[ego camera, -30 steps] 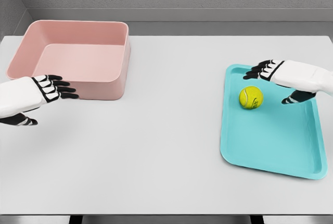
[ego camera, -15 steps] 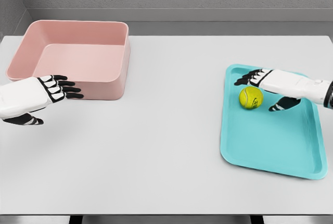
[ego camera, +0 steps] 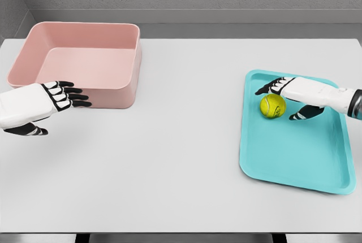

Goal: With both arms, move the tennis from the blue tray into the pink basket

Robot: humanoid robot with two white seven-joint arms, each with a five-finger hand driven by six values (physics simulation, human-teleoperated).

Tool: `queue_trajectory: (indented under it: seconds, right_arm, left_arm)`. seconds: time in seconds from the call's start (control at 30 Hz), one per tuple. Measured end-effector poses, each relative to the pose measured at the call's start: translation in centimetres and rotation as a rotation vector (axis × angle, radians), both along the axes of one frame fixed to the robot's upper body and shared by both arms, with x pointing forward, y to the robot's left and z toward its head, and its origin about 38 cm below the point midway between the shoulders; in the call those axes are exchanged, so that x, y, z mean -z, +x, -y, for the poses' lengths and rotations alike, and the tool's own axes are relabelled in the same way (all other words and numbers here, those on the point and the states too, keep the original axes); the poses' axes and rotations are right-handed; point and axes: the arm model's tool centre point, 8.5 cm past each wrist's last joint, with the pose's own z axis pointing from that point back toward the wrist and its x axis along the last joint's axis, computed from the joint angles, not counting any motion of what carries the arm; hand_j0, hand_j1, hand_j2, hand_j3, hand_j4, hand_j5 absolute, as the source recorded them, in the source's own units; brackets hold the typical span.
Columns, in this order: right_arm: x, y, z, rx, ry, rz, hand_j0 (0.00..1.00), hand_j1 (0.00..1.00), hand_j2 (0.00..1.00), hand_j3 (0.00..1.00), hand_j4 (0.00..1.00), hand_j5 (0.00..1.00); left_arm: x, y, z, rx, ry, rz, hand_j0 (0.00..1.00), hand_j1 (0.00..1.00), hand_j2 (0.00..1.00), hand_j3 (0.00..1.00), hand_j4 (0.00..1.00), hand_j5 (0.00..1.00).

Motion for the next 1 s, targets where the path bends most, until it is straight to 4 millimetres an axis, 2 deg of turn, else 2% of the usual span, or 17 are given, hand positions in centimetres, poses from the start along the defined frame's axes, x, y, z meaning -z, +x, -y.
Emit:
queue_trajectory:
  seconds: [0.4,0.5,0.7,1.0]
  right_arm:
    - [1.0,-0.1,-1.1,-0.021,0.004,-0.026,0.90,0.90,0.90,0.90,0.90,0.90]
    - [1.0,-0.1,-1.1,-0.022,0.002,-0.029,0.83,0.83,0.83,0.83,0.83,0.83]
    - [1.2,-0.1,-1.0,-0.017,-0.001,-0.033,0.82,0.82,0.82,0.82,0.82,0.82]
    - [1.5,-0.2,-0.8,-0.013,-0.007,-0.049,0.71,0.71,0.71,0.71,0.71,0.71]
  left_arm:
    - [-0.2,0.0,0.0,-0.001,-0.002,0.005,1.00,1.00,1.00,1.00,1.00,1.00]
    - [-0.3,0.1,0.0,0.000,-0.003,0.006,1.00,1.00,1.00,1.00,1.00,1.00]
    - [-0.3,0.0,0.0,0.001,-0.004,0.006,1.00,1.00,1.00,1.00,1.00,1.00]
    - [-0.4,0.0,0.0,0.001,0.000,0.007,1.00,1.00,1.00,1.00,1.00,1.00]
